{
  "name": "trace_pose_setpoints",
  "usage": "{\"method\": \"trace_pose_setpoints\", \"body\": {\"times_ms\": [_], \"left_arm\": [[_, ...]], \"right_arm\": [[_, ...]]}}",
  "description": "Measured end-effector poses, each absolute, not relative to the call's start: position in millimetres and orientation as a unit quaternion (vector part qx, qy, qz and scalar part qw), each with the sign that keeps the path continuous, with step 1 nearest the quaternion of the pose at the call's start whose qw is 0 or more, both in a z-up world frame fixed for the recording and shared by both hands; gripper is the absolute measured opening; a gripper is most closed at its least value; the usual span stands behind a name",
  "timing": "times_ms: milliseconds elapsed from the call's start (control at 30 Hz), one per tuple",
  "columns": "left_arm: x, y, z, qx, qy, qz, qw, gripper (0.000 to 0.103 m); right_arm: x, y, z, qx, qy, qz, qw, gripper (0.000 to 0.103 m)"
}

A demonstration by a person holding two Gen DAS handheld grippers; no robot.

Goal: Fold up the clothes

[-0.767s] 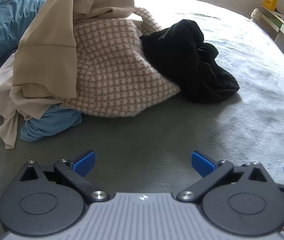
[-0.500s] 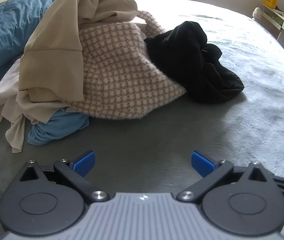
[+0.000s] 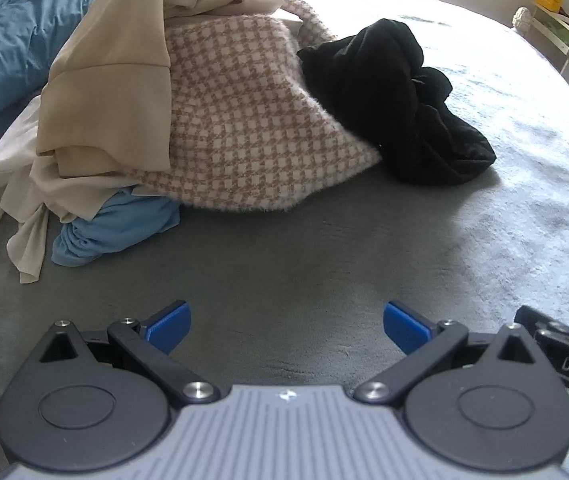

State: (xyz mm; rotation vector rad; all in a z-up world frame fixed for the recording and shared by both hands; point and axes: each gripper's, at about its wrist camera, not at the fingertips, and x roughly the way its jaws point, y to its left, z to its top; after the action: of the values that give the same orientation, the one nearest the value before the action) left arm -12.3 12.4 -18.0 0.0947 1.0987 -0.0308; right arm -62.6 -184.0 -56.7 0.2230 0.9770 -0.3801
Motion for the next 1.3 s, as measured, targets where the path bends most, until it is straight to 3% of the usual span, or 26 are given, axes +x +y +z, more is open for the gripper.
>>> {"method": "trace_pose_setpoints", "body": {"times_ms": [1300], "left_arm": [[-10.5,8.8,-20.6,0.056,0.520,-0.050,0.851,0.103]], "right_arm": [[-52.5,-177.4,-60.1,0.088,0.481,-0.179,0.854,0.102]]}}
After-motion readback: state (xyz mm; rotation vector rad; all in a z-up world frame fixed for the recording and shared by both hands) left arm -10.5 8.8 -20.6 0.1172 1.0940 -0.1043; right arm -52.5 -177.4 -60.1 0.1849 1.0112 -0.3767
